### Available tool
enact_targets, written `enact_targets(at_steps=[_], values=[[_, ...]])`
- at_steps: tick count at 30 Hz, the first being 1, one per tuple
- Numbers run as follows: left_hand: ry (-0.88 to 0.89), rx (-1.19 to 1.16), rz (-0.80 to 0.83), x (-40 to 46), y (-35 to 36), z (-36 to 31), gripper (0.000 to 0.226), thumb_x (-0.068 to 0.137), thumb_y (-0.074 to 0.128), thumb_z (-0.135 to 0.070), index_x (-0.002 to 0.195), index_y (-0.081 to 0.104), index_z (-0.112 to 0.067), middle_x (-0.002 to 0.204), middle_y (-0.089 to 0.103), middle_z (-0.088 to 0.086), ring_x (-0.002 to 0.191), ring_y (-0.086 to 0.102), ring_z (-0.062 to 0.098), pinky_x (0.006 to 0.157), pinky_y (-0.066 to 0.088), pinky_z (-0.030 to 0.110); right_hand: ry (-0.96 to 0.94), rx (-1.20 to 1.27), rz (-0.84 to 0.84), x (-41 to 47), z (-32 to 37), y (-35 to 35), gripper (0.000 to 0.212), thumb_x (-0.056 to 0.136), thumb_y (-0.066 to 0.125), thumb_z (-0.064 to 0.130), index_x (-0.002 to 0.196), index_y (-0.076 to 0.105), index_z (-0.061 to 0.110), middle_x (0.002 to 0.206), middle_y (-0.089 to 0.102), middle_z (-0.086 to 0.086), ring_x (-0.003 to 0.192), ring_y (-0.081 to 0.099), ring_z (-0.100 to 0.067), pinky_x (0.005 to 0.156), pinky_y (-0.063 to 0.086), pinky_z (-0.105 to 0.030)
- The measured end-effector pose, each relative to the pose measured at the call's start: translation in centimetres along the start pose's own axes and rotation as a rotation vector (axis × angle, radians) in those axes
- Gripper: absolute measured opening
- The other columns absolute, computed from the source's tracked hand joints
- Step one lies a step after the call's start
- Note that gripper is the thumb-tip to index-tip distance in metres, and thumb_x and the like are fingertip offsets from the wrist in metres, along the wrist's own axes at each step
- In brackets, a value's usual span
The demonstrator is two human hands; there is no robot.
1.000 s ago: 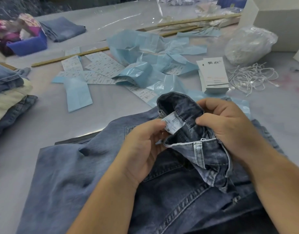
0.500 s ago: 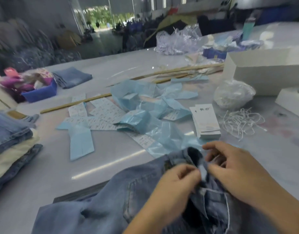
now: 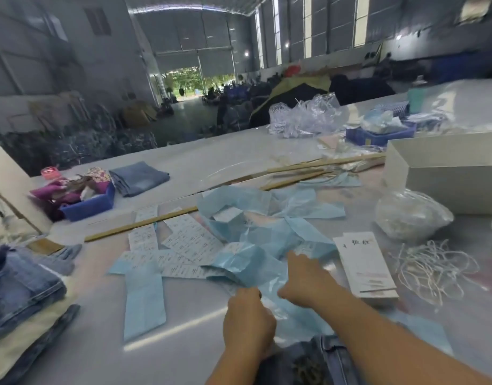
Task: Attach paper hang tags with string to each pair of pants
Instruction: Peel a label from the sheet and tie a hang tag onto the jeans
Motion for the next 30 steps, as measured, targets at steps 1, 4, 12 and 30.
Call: enact_targets(at_steps=[1,4,12,30], values=[[-0.006,-0.023,-0.022,0.2,0.2,0.9,0.028,0.085,0.048,-0.016,0.110,0.059,-0.024,0.120,0.056,-0.004,0.113,0.051,0.019,0.089,0.043,0.030,0.026,-0.019,0.011,0.5,-0.2,1.6,0.061,0.079,0.064,0.038,0.132,0.040,0.020,0.131,0.050,-0.006,0.122,0.047,-0.029,0.098,0.044,-0.038],[-0.008,-0.132,-0.078,-0.1,1.0,3.1,0.024,0.089,0.054,-0.014,0.108,0.062,-0.027,0.111,0.056,-0.008,0.108,0.051,0.015,0.094,0.040,0.023,0.046,-0.099,-0.101,0.8,-0.2,4.3,0.054,0.079,0.058,0.048,0.126,0.044,0.026,0.125,0.048,0.001,0.117,0.044,-0.024,0.094,0.039,-0.038],[-0.276,-1.012,-0.165,1.9,0.5,5.8,0.011,0.088,0.070,-0.017,0.096,0.064,-0.023,0.088,0.072,-0.004,0.075,0.065,-0.004,0.065,0.045,0.010,-0.183,0.631,-0.019,-0.5,1.6,3.3,0.060,0.072,0.074,0.013,0.115,0.045,0.041,0.077,0.061,0.024,0.070,0.057,0.012,0.062,0.041,-0.006],[0.001,-1.297,0.226,0.1,-1.2,2.3,0.042,0.057,0.062,-0.014,0.092,0.079,-0.030,0.085,0.076,0.007,0.073,0.067,0.017,0.059,0.051,0.025,-0.080,1.297,0.121,-0.6,3.1,3.0,0.043,0.080,0.074,0.005,0.118,0.057,0.014,0.085,0.068,-0.008,0.082,0.068,-0.018,0.075,0.052,-0.025]])
Point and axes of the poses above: each hand's wrist, its own x-axis towards the middle knuckle, its own y-axis out of the palm, z = x × y, the point moved 5 cm from there along x, towards the middle knuckle
